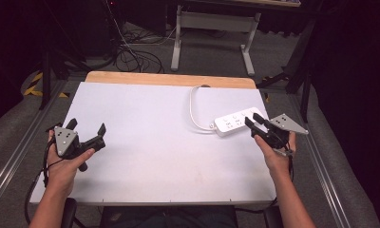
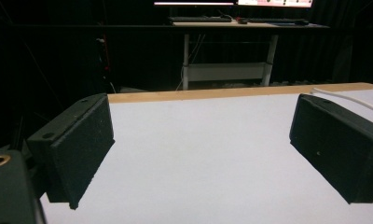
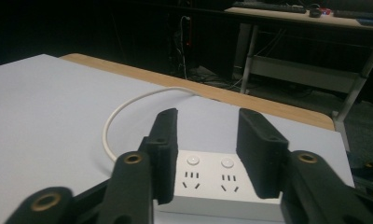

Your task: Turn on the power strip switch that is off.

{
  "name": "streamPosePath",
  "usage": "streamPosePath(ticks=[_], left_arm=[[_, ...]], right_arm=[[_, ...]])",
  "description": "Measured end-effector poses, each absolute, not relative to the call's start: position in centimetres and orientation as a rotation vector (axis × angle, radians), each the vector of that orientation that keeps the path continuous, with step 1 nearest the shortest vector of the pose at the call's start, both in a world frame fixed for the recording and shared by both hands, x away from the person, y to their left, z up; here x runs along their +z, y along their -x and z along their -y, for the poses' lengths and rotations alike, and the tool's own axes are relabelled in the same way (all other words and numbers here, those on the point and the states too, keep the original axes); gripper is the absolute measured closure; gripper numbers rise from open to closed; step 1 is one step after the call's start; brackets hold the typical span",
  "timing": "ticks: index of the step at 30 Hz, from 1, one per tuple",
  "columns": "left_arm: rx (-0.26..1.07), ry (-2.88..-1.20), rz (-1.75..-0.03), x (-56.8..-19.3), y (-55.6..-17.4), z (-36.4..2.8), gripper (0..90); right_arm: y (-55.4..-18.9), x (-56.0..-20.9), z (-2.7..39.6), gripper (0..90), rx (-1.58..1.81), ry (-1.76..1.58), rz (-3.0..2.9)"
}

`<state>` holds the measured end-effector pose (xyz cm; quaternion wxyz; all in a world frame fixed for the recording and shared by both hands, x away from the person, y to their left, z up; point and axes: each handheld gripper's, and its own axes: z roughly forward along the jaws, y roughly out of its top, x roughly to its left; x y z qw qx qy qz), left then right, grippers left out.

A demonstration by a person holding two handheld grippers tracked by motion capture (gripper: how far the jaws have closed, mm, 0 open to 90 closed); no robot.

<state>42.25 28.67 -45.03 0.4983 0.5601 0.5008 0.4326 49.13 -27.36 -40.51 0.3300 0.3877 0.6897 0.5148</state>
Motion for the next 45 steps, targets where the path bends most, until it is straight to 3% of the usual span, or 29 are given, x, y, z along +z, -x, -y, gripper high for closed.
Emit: streamPosePath(ticks=[7,10,13,17,45], left_arm=[[1.048,-1.35,-1.211,-45.0,-42.2,-28.7,6.7],[1.047,-1.351,-1.211,-45.0,-42.2,-28.7,6.7],[1.048,-1.354,-1.213,-45.0,-42.2,-28.8,6.7],[1.046,-1.352,-1.214,-45.0,-42.2,-28.8,6.7],[1.047,-1.345,-1.219,-45.0,-42.2,-28.9,6.7]], right_arm=[[-48.5,-41.0,27.9,42.8,1.38,-1.01,-1.761],[-48.6,-41.1,27.8,29.9,1.384,-0.999,-1.74],[-48.6,-41.6,27.6,11.5,1.428,-0.968,-1.741],[-48.0,-42.1,27.8,2.3,1.507,-0.955,-1.72],[-48.0,-42.9,28.4,5.2,1.517,-0.955,-1.678]])
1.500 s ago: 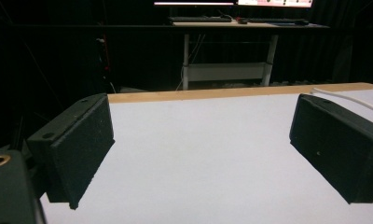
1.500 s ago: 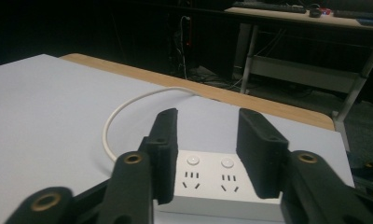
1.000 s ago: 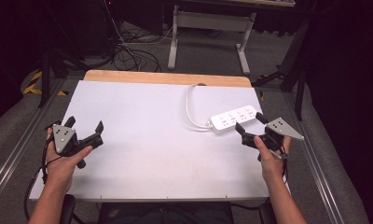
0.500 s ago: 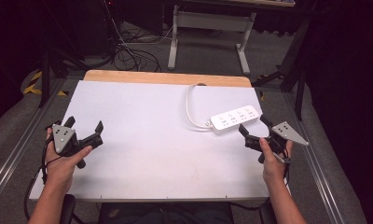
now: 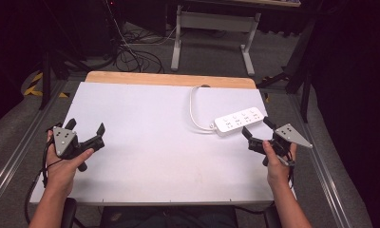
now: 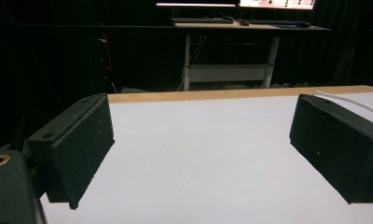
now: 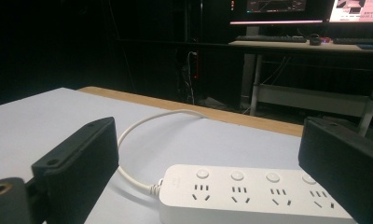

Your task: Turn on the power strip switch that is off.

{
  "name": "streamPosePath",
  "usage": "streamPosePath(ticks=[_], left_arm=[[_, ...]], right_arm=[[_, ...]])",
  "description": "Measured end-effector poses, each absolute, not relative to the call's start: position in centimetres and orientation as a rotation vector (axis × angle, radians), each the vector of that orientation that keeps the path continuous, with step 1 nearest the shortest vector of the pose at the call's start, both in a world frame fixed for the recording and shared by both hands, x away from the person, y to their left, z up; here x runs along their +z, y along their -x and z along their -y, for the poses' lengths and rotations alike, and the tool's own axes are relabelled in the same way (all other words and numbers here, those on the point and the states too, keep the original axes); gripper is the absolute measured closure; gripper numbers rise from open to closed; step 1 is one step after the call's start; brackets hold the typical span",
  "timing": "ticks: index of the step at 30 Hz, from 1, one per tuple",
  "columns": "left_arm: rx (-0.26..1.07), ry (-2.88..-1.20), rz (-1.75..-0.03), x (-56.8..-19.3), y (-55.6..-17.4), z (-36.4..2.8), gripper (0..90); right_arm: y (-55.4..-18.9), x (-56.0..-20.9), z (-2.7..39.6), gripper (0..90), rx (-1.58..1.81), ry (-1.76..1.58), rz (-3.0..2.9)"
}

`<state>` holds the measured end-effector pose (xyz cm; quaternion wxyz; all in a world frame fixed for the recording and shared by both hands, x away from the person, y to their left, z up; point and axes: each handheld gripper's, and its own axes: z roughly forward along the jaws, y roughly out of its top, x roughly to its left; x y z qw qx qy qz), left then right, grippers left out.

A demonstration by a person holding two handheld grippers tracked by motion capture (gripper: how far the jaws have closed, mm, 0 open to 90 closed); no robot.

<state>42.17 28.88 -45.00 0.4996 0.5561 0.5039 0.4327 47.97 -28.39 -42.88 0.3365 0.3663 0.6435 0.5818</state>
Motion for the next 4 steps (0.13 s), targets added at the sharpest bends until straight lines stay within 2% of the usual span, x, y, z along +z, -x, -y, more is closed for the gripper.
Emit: streamPosePath(ticks=[4], left_arm=[[1.047,-1.344,-1.219,-45.0,-42.16,-28.89,6.7]], right_arm=[[-48.0,-42.92,28.37,5.2,1.517,-0.948,-1.683]])
